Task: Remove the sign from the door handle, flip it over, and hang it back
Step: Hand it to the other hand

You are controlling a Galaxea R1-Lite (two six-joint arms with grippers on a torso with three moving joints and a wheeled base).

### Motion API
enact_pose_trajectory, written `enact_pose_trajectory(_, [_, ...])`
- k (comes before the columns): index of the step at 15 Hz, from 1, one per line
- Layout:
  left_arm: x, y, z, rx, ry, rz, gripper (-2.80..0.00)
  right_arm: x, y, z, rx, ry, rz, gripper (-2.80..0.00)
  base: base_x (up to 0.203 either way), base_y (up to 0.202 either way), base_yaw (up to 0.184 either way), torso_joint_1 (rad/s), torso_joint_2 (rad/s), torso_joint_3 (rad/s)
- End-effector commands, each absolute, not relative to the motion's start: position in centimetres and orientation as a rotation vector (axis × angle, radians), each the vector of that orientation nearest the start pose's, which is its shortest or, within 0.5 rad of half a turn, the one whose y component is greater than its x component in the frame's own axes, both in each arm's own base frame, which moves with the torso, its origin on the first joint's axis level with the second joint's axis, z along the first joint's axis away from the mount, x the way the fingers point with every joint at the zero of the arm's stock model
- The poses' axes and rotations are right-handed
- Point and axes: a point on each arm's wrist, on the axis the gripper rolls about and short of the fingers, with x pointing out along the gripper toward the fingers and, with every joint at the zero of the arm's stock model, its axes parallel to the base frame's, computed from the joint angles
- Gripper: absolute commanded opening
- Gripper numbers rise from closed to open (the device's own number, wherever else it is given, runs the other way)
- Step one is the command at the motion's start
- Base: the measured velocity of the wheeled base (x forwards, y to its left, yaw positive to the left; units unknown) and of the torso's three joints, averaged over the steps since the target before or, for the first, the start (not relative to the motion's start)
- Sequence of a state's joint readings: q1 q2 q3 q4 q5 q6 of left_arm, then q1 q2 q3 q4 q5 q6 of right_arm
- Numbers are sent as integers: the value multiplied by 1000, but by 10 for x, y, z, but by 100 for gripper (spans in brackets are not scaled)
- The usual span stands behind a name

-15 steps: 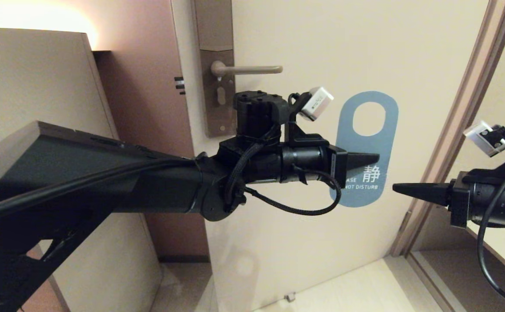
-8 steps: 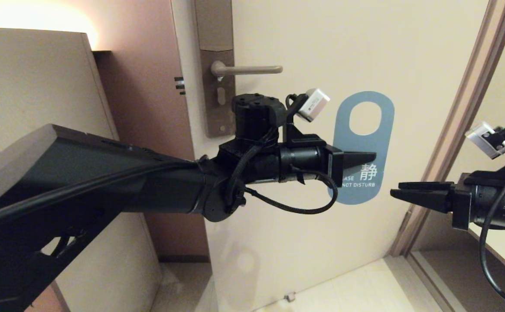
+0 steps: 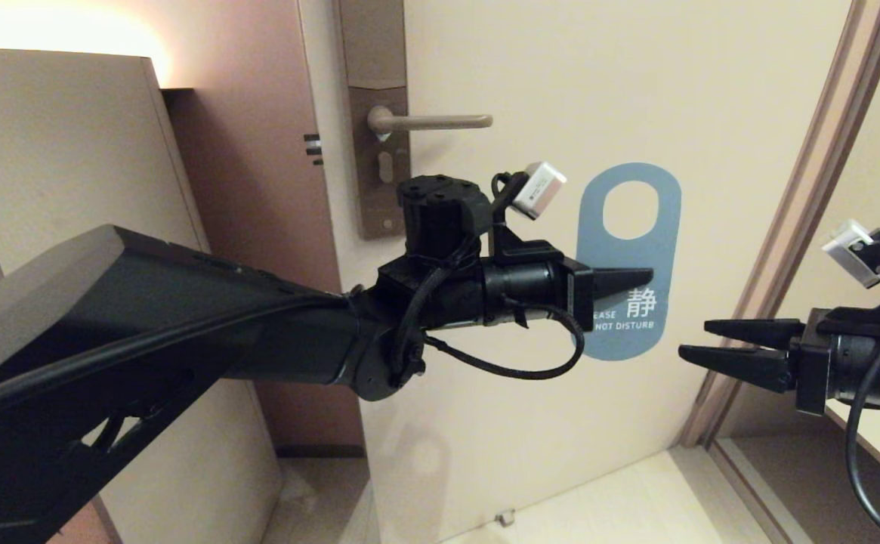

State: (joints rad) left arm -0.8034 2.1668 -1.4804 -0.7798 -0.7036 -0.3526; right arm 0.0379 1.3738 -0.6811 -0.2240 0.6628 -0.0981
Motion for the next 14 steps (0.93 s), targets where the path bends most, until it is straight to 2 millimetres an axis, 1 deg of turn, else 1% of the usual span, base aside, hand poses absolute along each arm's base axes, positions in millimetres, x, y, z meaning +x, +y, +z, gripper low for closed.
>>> enact_pose_trajectory(1, [300, -332, 205, -306, 164, -1514, -280, 213, 23, 195, 50, 422, 721, 0, 0, 0, 0, 0, 0, 0])
enact_pose_trajectory(4, [299, -334, 202, -303, 174, -1546, -280, 221, 27, 194, 40, 392, 738, 0, 0, 0, 0, 0, 0, 0])
enact_pose_trajectory(7, [296, -337, 202, -303, 178, -1561, -280, 227, 38, 194, 25, 367, 782, 0, 0, 0, 0, 0, 0, 0])
enact_pose_trajectory(11, [294, -339, 202, -315, 192, -1568, -280, 223, 55, 195, 11, 365, 857, 0, 0, 0, 0, 0, 0, 0])
enact_pose_trajectory(14, [294, -339, 203, -337, 189, -1571, -280, 222, 57, 197, 14, 360, 867, 0, 0, 0, 0, 0, 0, 0])
